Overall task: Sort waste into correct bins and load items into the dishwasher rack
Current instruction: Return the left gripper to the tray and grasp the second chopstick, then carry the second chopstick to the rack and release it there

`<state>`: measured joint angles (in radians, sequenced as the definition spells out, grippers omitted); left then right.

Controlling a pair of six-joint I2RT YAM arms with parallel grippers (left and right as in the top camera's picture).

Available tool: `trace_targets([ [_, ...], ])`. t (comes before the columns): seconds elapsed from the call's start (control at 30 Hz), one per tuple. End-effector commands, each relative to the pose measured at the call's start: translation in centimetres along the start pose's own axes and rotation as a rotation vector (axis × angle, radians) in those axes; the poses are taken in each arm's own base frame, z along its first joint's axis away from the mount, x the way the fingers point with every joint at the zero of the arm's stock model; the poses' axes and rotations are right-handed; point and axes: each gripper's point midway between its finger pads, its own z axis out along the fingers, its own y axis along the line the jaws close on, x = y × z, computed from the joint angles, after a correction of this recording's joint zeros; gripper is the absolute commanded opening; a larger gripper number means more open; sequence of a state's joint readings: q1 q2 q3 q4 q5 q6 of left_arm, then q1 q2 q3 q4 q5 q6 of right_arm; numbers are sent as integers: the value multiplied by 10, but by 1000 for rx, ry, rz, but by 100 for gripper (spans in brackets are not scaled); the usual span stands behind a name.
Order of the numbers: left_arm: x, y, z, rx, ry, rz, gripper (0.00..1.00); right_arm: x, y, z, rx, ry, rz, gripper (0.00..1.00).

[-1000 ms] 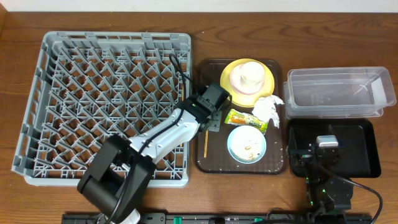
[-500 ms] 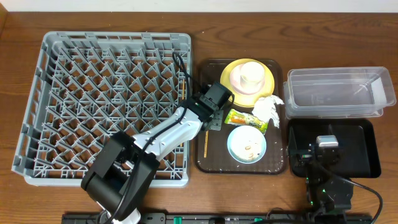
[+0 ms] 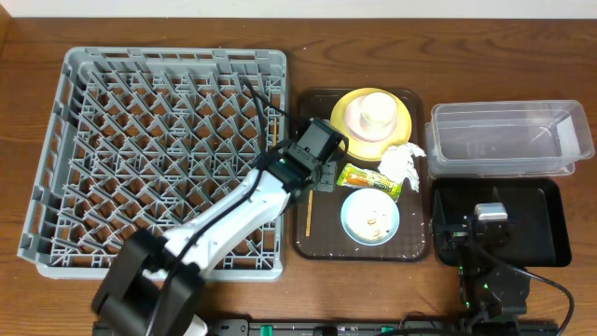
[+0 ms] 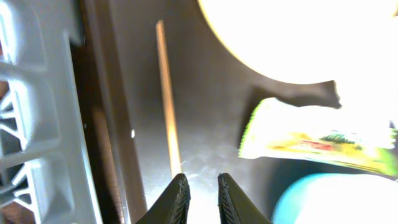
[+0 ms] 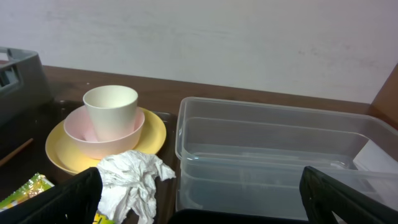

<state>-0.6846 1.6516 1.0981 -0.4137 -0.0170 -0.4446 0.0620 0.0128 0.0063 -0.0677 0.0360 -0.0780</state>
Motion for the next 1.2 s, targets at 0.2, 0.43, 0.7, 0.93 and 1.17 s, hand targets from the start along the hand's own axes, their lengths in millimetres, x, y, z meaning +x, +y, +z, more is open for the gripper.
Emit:
trace_targets([
  [0.2, 21, -10, 15, -4, 59, 38, 21, 1, -2, 0, 8, 5, -5, 99],
  [0.43, 32, -7, 38, -25, 95, 42, 21, 1, -2, 0, 8, 4, -5, 99],
  [0.7, 29, 8, 48, -115, 64, 5, 21, 1, -2, 0, 8, 4, -5, 99],
  [0.93, 26, 12, 48, -140, 47, 5, 22, 1, -2, 0, 8, 5, -5, 99],
  [1.17, 25, 19, 49, -180, 26, -28, 22, 1, -2, 0, 8, 5, -5, 99],
])
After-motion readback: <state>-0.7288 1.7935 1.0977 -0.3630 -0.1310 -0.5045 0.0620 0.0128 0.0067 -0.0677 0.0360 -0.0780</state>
